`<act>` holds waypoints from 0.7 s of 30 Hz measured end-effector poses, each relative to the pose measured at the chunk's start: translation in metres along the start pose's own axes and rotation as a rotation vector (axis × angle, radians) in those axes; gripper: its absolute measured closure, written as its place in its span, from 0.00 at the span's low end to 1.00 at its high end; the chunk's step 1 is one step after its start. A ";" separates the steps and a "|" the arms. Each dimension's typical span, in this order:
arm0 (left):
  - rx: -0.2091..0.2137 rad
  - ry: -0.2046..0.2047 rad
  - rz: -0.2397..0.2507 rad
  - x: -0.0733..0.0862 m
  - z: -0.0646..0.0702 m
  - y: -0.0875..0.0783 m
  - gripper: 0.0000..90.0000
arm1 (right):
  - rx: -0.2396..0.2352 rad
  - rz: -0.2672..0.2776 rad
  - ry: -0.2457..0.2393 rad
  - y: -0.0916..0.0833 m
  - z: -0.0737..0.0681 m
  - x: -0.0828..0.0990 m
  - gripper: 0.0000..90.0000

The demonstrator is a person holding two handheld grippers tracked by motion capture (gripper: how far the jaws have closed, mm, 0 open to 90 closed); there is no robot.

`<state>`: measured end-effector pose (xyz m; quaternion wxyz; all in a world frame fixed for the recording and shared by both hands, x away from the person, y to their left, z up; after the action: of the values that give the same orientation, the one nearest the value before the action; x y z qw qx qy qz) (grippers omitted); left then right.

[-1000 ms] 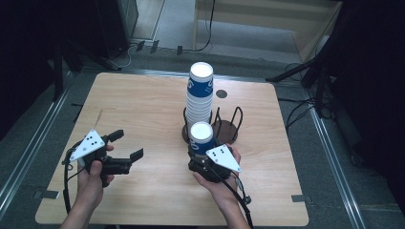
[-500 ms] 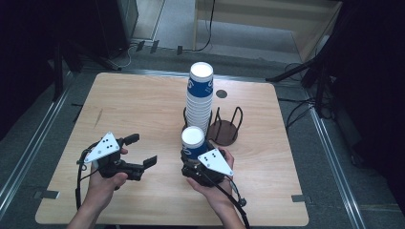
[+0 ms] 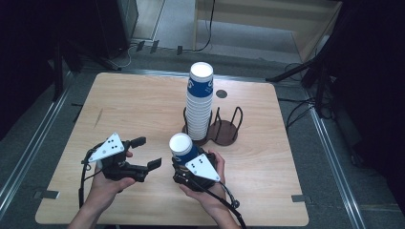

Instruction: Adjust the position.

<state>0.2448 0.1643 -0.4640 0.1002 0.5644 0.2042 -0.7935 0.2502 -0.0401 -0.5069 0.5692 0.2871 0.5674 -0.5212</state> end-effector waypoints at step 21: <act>0.054 -0.012 -0.197 0.003 0.010 0.014 0.16 | -0.046 0.062 -0.225 -0.004 -0.030 0.011 0.22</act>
<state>0.2411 0.1475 -0.4668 0.0078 0.5393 0.2368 -0.8081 0.2338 -0.0165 -0.5218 0.6516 0.2313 0.5025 -0.5191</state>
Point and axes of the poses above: each handheld gripper's, and its own axes: y roughly forward along the jaws, x roughly out of its underside, z roughly to its right, the point moved 3 cm from there along y, roughly forward along the jaws, and after that the axes turned 15 degrees about x, right-handed, at the moved point
